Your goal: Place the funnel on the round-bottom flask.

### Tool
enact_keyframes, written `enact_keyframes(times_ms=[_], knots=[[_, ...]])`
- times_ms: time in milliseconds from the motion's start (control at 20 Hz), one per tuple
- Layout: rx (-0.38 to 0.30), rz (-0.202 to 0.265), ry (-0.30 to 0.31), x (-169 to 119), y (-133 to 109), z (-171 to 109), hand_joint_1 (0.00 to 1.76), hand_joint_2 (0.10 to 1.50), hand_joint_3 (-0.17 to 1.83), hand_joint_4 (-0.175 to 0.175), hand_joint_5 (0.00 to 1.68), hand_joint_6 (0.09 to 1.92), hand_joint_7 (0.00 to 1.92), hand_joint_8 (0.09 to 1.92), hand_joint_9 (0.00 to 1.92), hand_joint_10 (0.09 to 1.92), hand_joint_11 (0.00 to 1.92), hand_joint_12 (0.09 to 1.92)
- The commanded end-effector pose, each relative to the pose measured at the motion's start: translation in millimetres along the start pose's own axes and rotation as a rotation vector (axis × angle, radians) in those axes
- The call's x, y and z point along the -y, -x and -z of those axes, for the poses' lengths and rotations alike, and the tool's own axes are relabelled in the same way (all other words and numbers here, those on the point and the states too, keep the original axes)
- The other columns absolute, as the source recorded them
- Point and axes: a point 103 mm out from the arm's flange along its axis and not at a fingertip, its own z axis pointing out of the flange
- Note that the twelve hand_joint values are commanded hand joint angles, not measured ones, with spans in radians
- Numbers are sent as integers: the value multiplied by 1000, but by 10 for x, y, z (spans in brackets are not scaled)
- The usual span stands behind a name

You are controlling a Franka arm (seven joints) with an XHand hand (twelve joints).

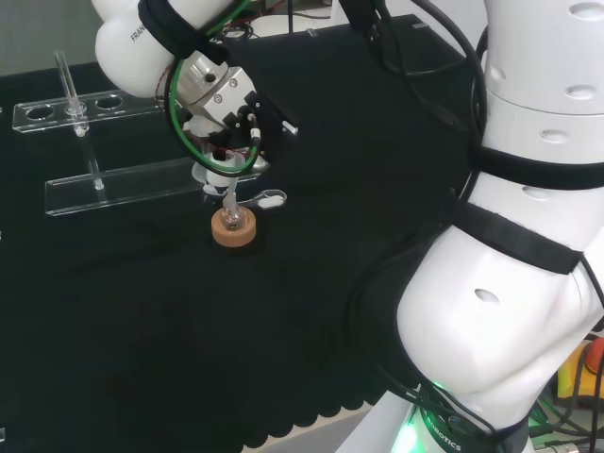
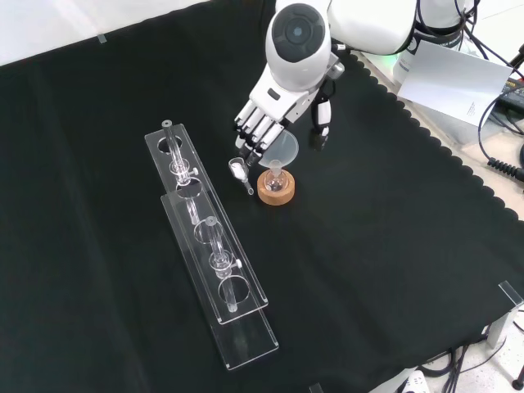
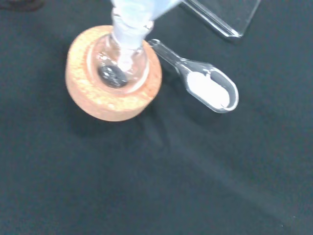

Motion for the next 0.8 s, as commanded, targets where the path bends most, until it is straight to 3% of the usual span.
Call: enact_keyframes(times_ms=[50, 500, 800], knots=[[-7, 27, 1, -30, -143, 15, 575, 670, 335, -55, 1, 87, 0, 306, 22, 823, 46, 1453], [29, 38, -22, -83, -125, -69, 562, 690, 299, -21, 134, 87, 0, 204, 0, 754, 1, 1438], [51, 21, -45, -92, -173, -82, 564, 706, 279, 4, 215, 87, 0, 140, 0, 709, 0, 1408]])
